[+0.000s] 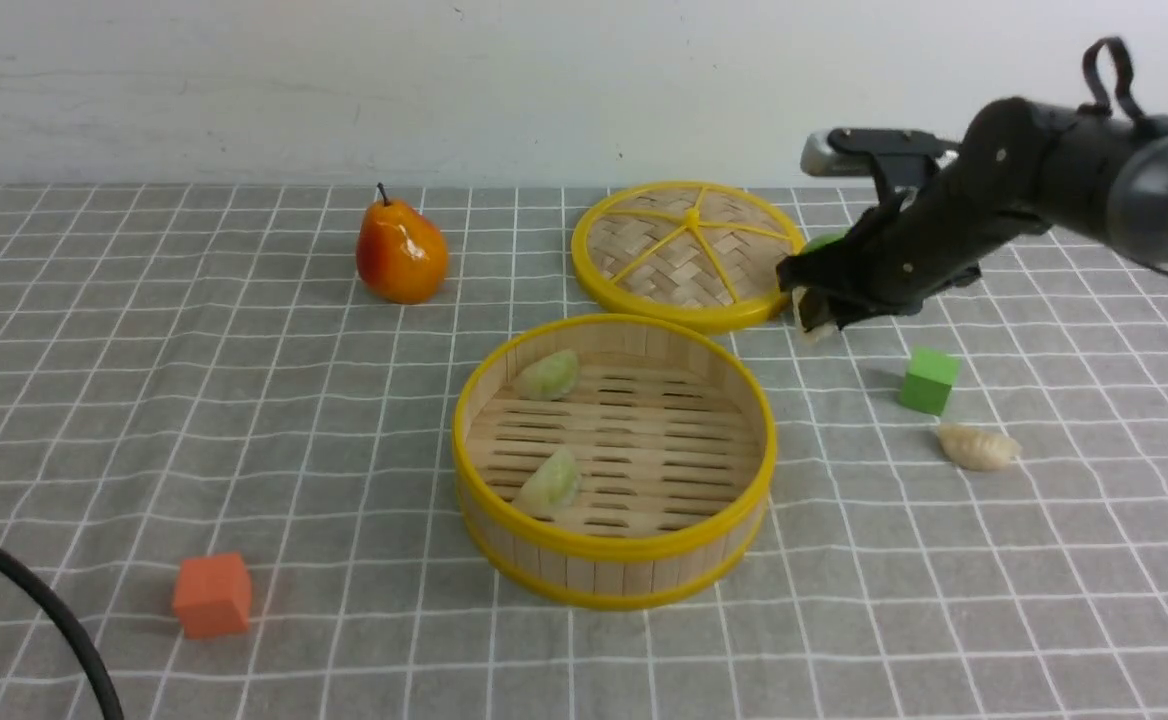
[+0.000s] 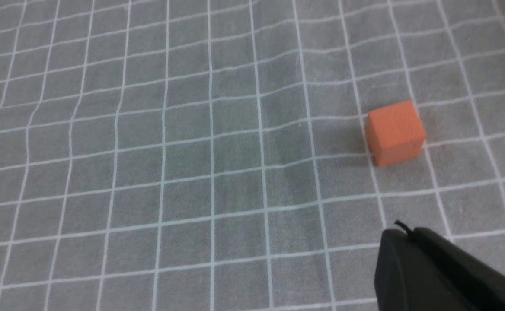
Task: Put the dumplings into the steamer on the table with the grey tablecloth.
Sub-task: 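Reach for and grasp a dumpling lying on the table beside the steamer, then place the dumpling in the bamboo steamer basket with the right gripper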
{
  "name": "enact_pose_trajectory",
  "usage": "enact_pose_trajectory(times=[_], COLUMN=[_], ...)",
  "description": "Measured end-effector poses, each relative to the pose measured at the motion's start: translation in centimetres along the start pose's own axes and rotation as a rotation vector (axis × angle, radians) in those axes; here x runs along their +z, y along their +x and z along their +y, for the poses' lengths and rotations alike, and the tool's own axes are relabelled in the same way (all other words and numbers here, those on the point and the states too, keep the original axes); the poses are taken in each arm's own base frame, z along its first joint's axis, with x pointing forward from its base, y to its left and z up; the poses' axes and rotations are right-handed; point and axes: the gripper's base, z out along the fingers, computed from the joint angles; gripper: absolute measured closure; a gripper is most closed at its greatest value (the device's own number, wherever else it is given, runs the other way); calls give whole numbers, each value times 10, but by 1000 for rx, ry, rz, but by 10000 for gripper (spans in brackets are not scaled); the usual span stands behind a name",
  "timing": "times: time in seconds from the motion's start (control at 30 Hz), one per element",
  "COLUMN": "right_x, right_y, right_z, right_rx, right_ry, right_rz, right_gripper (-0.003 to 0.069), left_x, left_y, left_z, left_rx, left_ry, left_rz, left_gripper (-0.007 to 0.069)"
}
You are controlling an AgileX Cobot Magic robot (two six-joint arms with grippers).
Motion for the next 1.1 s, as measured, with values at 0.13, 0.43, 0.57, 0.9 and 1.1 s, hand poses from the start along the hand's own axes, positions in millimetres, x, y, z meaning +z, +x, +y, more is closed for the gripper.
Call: enact_pose_trajectory(times=[0.13, 0.43, 0.57, 0.9, 1.1], right_x=[-20, 26, 52, 12, -56], right_y=[2, 38, 47, 29, 3], right_z=[37, 105, 98, 99, 55], right_rx=[-88, -319, -339, -367, -410], right_ry=[-94, -181, -142, -107, 42], right_rz=[57, 189, 202, 146, 113], right_gripper=[446, 446, 446, 195, 109], left_x=[7, 9, 9, 9, 9], left_y=[5, 4, 4, 4, 4], left_z=[-5, -9, -9, -9, -10], left_rx=[-3, -14, -19, -19, -26], left_ry=[33, 72, 76, 77, 82], left_rz=[-26, -65, -63, -64, -61], left_gripper=[638, 638, 638, 638, 638])
